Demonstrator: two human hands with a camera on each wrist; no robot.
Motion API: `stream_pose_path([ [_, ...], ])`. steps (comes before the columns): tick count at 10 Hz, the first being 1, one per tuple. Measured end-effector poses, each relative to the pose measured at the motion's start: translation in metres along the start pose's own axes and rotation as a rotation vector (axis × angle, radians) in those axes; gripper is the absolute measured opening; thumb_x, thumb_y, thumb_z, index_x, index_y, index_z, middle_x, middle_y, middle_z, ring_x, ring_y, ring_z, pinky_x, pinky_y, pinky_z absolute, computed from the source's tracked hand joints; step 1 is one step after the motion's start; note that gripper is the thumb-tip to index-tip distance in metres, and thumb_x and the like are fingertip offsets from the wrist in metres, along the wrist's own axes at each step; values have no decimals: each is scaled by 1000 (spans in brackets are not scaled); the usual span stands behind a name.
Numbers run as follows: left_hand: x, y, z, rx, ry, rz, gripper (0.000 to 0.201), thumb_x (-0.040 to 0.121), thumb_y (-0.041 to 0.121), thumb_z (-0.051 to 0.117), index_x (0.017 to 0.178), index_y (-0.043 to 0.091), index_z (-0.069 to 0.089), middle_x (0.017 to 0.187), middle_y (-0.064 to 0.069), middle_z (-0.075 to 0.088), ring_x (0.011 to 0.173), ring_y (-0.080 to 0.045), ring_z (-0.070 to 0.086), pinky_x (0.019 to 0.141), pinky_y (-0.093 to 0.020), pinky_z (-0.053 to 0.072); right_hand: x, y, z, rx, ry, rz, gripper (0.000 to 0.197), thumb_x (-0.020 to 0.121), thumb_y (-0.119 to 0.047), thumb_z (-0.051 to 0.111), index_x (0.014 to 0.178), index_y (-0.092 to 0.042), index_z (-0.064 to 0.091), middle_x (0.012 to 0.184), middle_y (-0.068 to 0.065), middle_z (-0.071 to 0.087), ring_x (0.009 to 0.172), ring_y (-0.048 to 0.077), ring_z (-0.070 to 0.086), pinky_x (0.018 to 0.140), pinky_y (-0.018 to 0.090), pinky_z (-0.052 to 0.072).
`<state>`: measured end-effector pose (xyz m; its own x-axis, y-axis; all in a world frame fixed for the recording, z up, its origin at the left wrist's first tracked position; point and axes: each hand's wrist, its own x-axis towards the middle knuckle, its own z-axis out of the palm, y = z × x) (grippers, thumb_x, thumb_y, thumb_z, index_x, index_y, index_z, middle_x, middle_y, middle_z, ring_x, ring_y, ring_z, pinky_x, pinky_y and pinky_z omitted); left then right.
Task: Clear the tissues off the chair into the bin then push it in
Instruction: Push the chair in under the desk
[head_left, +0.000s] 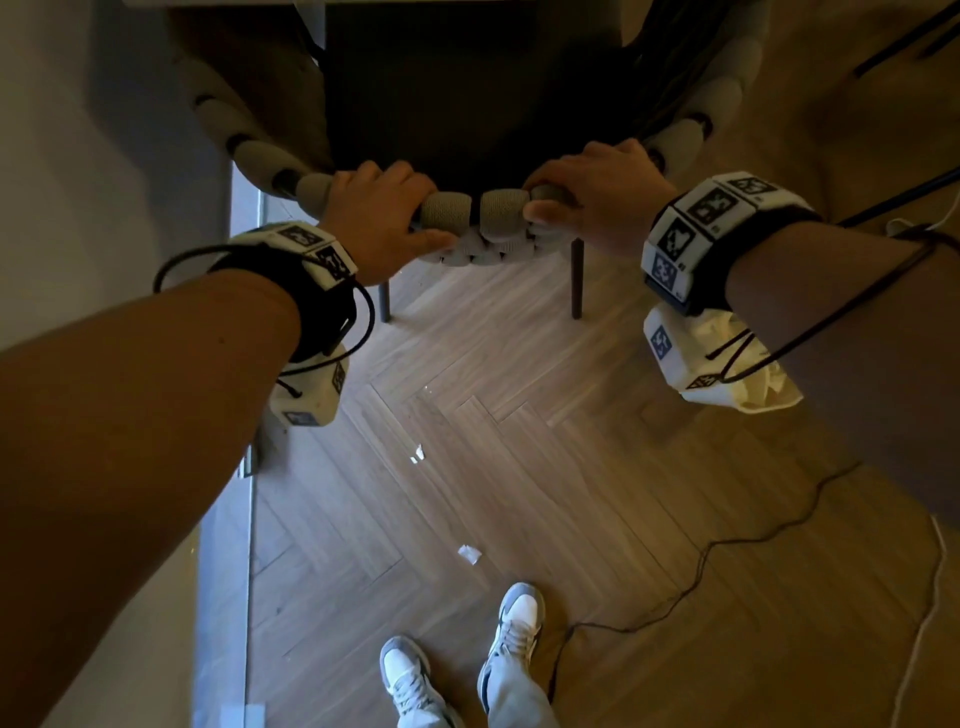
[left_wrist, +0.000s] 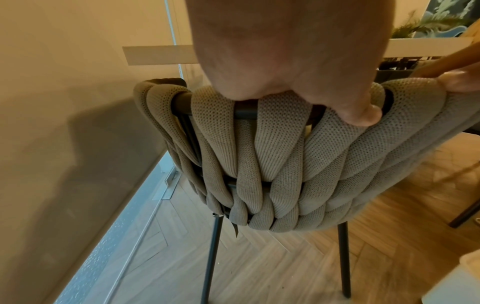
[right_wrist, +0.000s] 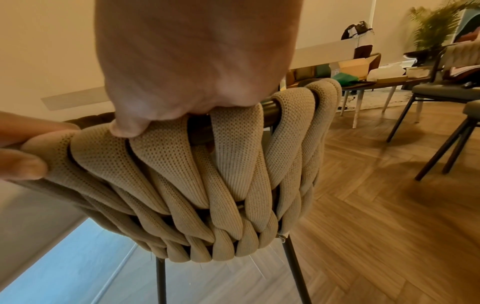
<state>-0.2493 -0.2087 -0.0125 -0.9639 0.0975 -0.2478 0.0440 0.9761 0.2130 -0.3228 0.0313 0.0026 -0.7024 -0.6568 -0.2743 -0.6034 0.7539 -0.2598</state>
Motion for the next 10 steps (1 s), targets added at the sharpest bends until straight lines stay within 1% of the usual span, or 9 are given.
stream_pose_path([
  [2, 7, -7, 1, 5, 24, 29, 49, 83, 56, 54, 118, 21, 51, 115, -8, 55, 103, -30, 50, 94, -46, 35, 7, 3, 1, 15, 53, -13, 47, 88, -59, 33, 118, -31, 55, 107, -1, 63, 108, 24, 51, 99, 46, 29],
  [3, 7, -7, 1, -9, 32, 32, 48, 83, 55, 55, 117, 21, 52, 114, -8, 56, 103, -29, 50, 95, -46, 34, 7, 3, 1, 15, 54, -10, 46, 88, -59, 33, 117, -32, 55, 106, -1, 63, 106, 24, 52, 98, 46, 29],
  [6, 9, -6, 3, 23, 43, 46, 50, 83, 59, 52, 118, 23, 51, 114, -7, 55, 103, -29, 49, 94, -46, 34, 9, 5, 1, -15, 44, -15, 47, 88, -60, 31, 118, -32, 55, 108, -2, 63, 107, 24, 52, 97, 45, 29],
  [7, 9, -5, 0, 17, 59, 29, 45, 83, 56, 54, 115, 24, 52, 112, -4, 55, 101, -27, 49, 92, -44, 35, 12, 2, -2, -53, 38, -6, 48, 89, -60, 30, 119, -32, 54, 109, -2, 63, 106, 24, 52, 94, 44, 31],
  [8, 5, -1, -5, 33, 23, 14, 46, 82, 58, 54, 113, 25, 54, 110, -3, 55, 98, -26, 48, 86, -39, 34, 11, -6, -4, -100, 25, 49, 56, 87, -65, 25, 122, -32, 53, 115, -2, 62, 108, 23, 52, 93, 44, 36],
  [9, 2, 6, -14, 66, -2, -28, 55, 82, 62, 46, 121, 24, 52, 121, -5, 52, 107, -29, 47, 91, -40, 31, 11, -13, -12, -124, -35, 97, 61, 83, -70, 29, 127, -34, 49, 125, -5, 58, 116, 22, 48, 97, 43, 34],
  [10, -8, 5, -27, 19, -53, -42, 80, 82, 61, 41, 147, 19, 24, 152, -9, 30, 139, -34, 25, 114, -48, 11, 8, -25, -32, -121, -163, 181, 72, 74, -76, 22, 129, -37, 47, 132, -7, 54, 122, 21, 44, 100, 40, 31],
])
